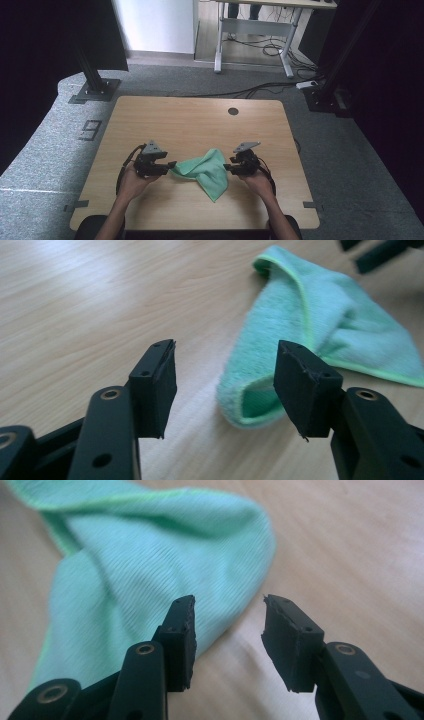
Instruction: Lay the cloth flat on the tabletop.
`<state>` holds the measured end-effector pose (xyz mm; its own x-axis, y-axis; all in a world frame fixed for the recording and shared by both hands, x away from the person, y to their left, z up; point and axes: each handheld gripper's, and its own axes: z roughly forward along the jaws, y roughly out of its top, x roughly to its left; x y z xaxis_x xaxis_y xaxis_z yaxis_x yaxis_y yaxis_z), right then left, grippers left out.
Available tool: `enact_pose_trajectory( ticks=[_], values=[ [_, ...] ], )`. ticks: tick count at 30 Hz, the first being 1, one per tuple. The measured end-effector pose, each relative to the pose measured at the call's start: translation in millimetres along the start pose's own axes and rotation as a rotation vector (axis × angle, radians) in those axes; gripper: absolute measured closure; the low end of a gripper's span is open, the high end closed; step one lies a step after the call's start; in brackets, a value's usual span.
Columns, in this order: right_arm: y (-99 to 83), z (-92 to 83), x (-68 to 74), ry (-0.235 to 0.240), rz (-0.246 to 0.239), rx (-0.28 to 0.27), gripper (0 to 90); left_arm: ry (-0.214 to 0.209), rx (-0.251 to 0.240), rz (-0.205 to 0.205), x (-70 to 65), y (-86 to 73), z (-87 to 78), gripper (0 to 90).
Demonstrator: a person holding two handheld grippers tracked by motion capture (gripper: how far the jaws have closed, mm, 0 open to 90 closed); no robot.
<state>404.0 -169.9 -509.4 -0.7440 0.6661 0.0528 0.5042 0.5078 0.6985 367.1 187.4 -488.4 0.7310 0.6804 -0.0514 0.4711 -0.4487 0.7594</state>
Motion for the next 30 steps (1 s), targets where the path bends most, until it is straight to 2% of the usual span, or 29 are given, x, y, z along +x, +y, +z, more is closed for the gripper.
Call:
enact_pose_trajectory(
  ticks=[7, 14, 17, 21, 25, 27, 30],
  values=[
    [15.0, 16.1, -13.1, -0.004, 0.021, -0.011, 50.9, -0.030, 0.016, 0.021, -1.2, -13.0, -5.9, 36.7],
    [23.5, 35.1, -19.4, 0.007, 0.021, 0.011, 50.7, -0.079, 0.030, -0.003, 3.4, -21.9, 6.5, 36.4],
    [22.5, 42.4, -20.6, 0.023, 0.030, 0.025, 55.5, -0.091, 0.031, -0.016, 6.6, -25.3, 12.0, 38.2],
    [19.2, 48.2, -18.9, 0.054, 0.037, 0.053, 67.6, -0.116, 0.010, -0.062, 12.8, -27.0, 15.8, 50.2],
    [18.4, 44.7, -15.3, 0.086, 0.044, 0.057, 81.7, -0.122, 0.022, -0.076, 13.8, -26.9, 19.4, 72.8],
    [19.5, 39.7, -13.1, 0.087, 0.044, 0.054, 83.8, -0.125, 0.025, -0.083, 13.0, -25.5, 17.9, 82.8],
    [21.7, 27.0, -8.1, 0.088, 0.042, 0.032, 84.8, -0.126, 0.007, -0.076, 10.6, -20.2, 9.5, 86.8]
  ],
)
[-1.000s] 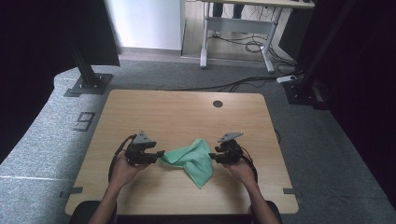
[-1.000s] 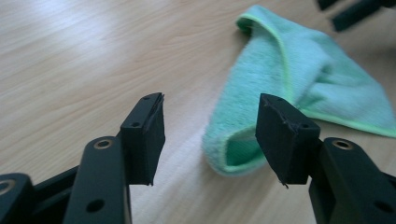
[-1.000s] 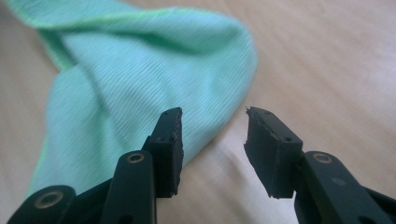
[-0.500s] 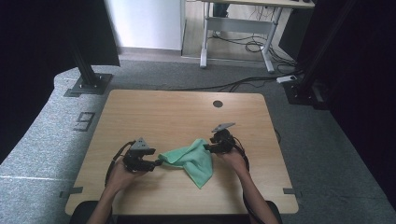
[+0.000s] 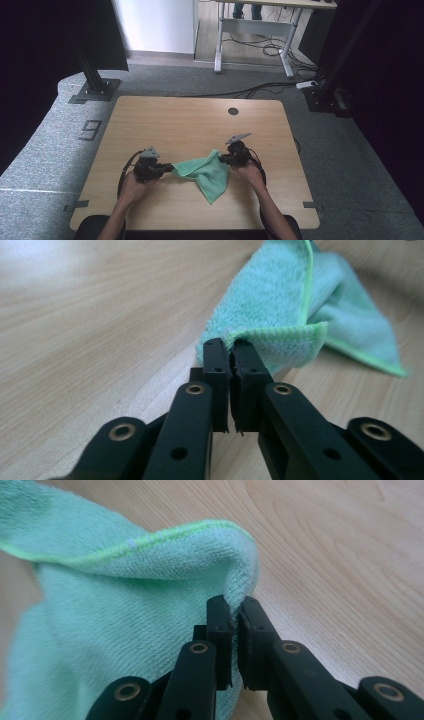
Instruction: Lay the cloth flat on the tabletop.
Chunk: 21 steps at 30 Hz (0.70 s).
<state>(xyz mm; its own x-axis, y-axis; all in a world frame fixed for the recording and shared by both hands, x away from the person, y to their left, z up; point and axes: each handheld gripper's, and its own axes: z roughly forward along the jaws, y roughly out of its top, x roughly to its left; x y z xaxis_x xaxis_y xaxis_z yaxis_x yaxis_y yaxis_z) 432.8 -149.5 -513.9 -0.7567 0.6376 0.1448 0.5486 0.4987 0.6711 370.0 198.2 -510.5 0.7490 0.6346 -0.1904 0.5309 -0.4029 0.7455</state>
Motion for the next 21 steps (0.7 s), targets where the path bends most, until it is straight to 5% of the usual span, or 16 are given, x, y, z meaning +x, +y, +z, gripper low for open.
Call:
enact_pose_trajectory(
  ticks=[6, 10, 13, 14, 15, 16, 17, 18, 21],
  values=[
    [3.8, -37.6, 15.3, -0.009, -0.031, -0.076, 85.3, -0.005, -0.075, 0.021, -10.2, 23.7, -34.3, 87.6],
    [18.7, -74.6, 18.8, -0.032, -0.053, -0.160, 85.2, -0.017, -0.179, 0.041, -15.1, 55.0, -65.7, 87.2],
    [37.1, -92.4, 11.7, -0.062, -0.044, -0.219, 85.0, 0.026, -0.229, 0.035, -7.7, 82.4, -69.7, 85.2],
    [43.1, -93.6, 6.7, -0.081, -0.037, -0.226, 84.4, 0.073, -0.219, 0.023, -0.7, 89.4, -63.6, 80.2],
    [47.7, -91.7, -0.1, -0.125, -0.028, -0.221, 78.8, 0.167, -0.166, 0.009, 7.5, 95.2, -53.8, 67.2],
    [50.1, -86.4, -9.2, -0.199, -0.005, -0.201, 62.2, 0.244, -0.103, -0.011, 16.5, 97.3, -42.4, 55.4],
    [49.4, -78.4, -20.0, -0.256, 0.024, -0.173, 48.7, 0.257, -0.058, -0.042, 26.9, 94.1, -30.3, 49.4],
    [43.8, -69.0, -32.1, -0.274, 0.067, -0.142, 45.1, 0.252, -0.047, -0.065, 31.0, 90.1, -24.6, 44.2],
    [22.2, -56.1, -43.2, -0.261, 0.097, -0.107, 40.2, 0.194, -0.047, -0.083, 30.4, 67.4, -10.5, 39.9]
  ],
)
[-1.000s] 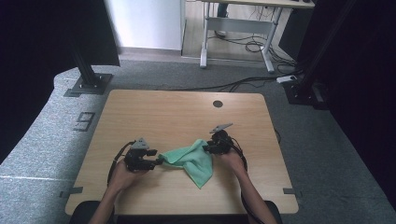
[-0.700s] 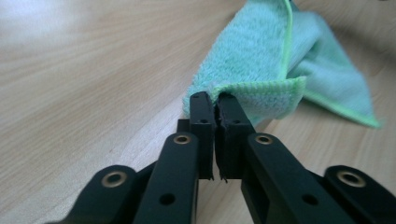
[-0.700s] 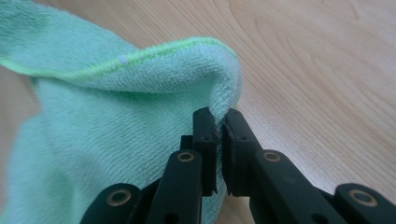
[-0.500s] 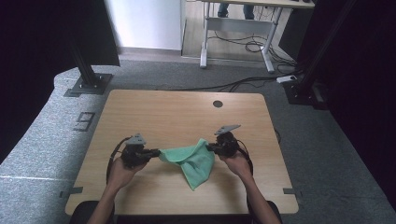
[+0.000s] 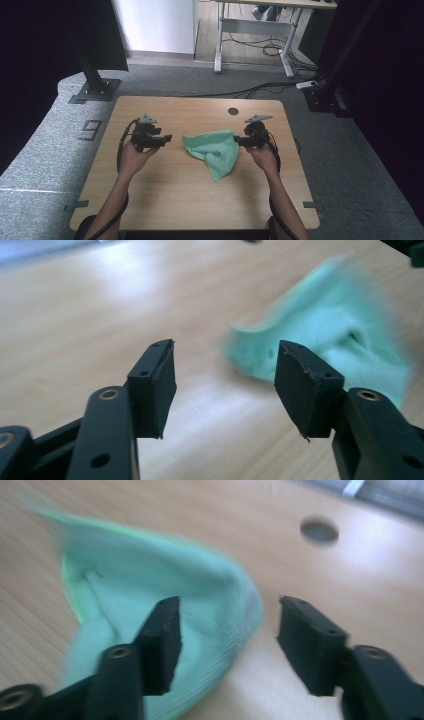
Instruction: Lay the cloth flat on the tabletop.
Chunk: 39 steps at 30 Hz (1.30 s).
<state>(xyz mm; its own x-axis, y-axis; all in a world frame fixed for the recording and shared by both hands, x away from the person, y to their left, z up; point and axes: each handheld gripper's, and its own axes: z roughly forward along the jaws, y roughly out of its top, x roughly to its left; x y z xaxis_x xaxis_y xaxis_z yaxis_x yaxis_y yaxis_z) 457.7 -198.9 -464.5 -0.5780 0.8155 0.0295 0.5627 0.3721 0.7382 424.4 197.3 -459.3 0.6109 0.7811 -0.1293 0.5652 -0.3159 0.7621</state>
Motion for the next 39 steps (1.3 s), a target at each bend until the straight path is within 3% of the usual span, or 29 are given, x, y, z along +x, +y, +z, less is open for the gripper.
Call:
enact_pose_trajectory(
  ticks=[4, 11, 18, 22, 26, 35, 39],
  values=[
    [-24.7, 7.1, -0.4, 0.041, 0.022, 0.034, 41.5, -0.030, 0.034, 0.014, -9.0, -18.1, 10.8, 39.0],
    [-31.6, 8.2, 19.7, 0.129, -0.011, 0.038, 48.0, -0.091, 0.007, 0.037, -26.1, -12.1, 15.0, 39.0],
    [-41.0, 17.6, 42.3, 0.218, -0.037, 0.061, 55.1, -0.098, 0.026, 0.062, -34.6, -18.2, 28.9, 39.0],
    [-43.1, 24.1, 55.1, 0.259, -0.057, 0.078, 57.2, -0.086, 0.033, 0.080, -38.1, -20.9, 41.7, 38.3],
    [-45.1, 33.1, 65.4, 0.261, -0.089, 0.103, 59.6, -0.077, 0.032, 0.084, -42.7, -19.0, 55.9, 38.2],
    [-56.1, 43.5, 71.4, 0.269, -0.112, 0.151, 80.9, -0.024, 0.068, 0.095, -53.9, -10.3, 90.8, 38.7],
    [-59.7, 41.6, 71.9, 0.292, -0.125, 0.151, 82.7, -0.009, 0.090, 0.089, -57.9, -12.2, 101.4, 41.6]
  ],
)
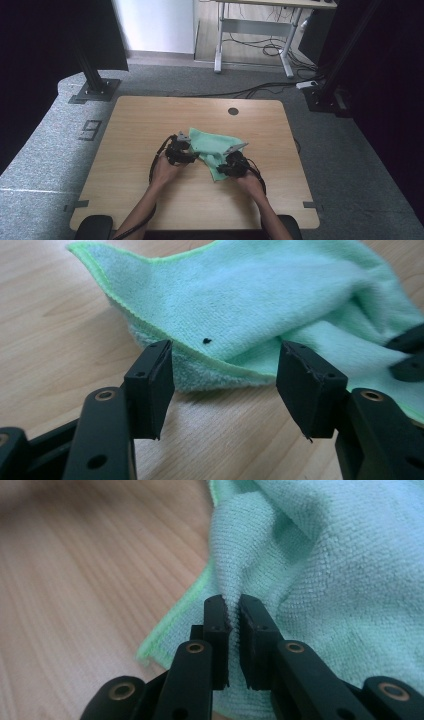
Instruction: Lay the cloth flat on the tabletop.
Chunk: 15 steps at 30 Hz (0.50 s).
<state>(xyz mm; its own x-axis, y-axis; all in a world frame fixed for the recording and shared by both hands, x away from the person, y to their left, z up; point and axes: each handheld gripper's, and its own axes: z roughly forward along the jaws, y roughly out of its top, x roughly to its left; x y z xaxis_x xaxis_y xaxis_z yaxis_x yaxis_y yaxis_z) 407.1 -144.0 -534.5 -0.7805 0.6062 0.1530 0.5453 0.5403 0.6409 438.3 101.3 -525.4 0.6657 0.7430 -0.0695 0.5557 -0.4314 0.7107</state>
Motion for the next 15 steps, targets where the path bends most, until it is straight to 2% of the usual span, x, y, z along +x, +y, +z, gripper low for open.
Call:
enact_pose_trajectory(
  ticks=[3, 5, 7, 9, 12, 15],
  values=[
    [-2.4, -1.2, 1.4, 0.013, -0.008, -0.001, 83.0, 0.015, 0.024, 0.009, -2.9, -3.3, 5.7, 46.2],
    [-3.3, -1.5, 2.9, 0.021, -0.015, -0.001, 83.2, 0.026, 0.043, 0.021, -5.0, -5.9, 9.6, 51.8],
    [-4.2, -1.8, 4.5, 0.028, -0.017, -0.002, 83.6, 0.055, 0.054, 0.044, -7.8, -8.3, 12.4, 60.5],
    [-4.6, -2.2, 5.9, 0.035, -0.018, -0.002, 83.9, 0.052, 0.054, 0.040, -8.8, -8.0, 12.4, 67.7],
    [-4.7, -3.8, 7.6, 0.041, -0.025, -0.003, 84.1, 0.051, 0.065, 0.062, -10.2, -6.8, 12.6, 82.8],
    [-3.7, -7.5, 8.6, 0.044, -0.027, -0.010, 84.1, 0.050, 0.065, 0.066, -11.1, -5.8, 11.5, 85.8]
  ],
)
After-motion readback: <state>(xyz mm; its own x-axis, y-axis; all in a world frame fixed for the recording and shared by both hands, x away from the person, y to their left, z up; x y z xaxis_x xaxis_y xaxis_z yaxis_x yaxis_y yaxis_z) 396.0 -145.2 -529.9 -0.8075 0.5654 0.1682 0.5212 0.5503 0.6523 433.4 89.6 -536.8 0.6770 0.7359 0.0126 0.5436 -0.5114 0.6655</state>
